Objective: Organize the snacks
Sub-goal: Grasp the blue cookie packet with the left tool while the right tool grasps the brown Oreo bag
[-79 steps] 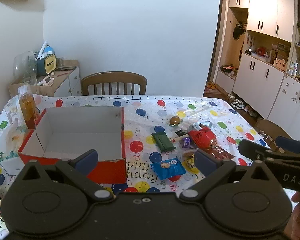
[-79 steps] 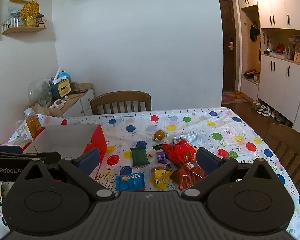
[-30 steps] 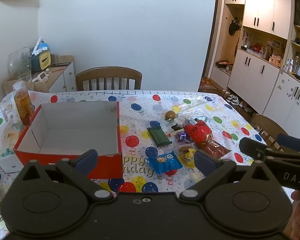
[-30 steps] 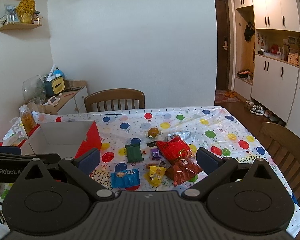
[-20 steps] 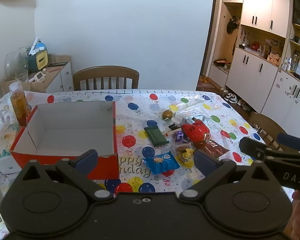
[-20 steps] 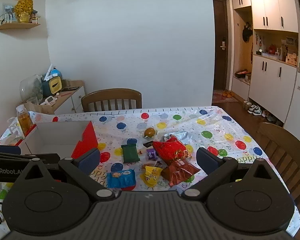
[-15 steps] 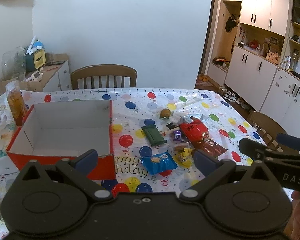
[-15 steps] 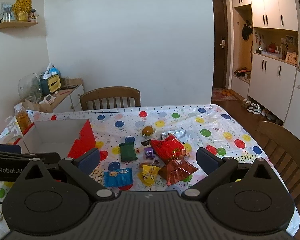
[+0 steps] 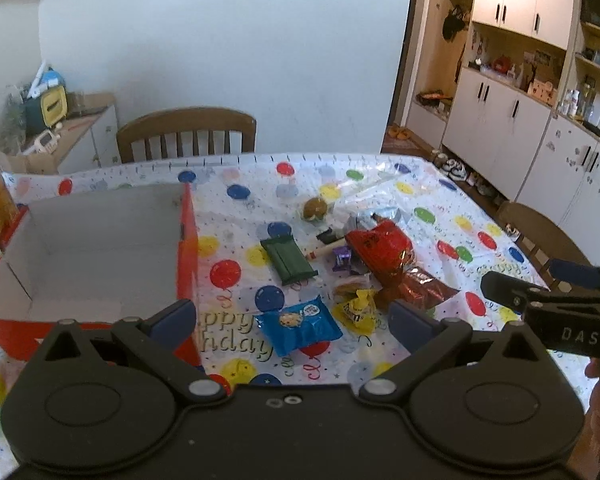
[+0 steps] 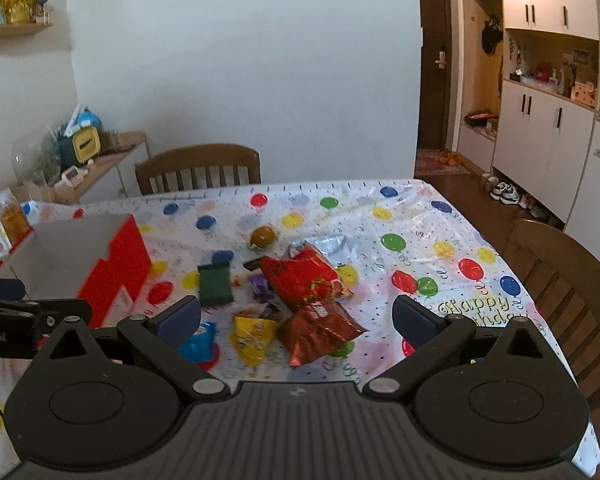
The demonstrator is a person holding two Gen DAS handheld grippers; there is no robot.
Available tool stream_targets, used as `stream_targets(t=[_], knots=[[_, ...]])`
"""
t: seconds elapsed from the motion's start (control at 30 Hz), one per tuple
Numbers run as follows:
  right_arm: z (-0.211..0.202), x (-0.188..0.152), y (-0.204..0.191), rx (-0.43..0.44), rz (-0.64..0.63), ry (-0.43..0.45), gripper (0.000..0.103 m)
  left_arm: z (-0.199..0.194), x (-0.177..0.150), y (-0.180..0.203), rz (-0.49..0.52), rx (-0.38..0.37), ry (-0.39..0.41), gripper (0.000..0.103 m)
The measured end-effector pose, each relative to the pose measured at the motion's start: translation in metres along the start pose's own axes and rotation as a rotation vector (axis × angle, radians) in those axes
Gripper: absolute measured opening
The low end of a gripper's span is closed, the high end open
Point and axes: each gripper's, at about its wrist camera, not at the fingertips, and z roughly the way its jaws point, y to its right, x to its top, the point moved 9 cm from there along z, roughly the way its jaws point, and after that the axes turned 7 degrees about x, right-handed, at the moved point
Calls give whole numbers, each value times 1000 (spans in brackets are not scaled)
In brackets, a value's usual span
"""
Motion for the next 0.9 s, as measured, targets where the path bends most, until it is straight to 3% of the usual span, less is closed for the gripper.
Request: stream_targets(t=[0.43,0.9], knots=[[90,-26,45,34,-52,-153,103,93,-22,11,-72,42,-192,92],[158,-44,44,103,-148,-266,102,167,-37,19,-131,100,-354,90]])
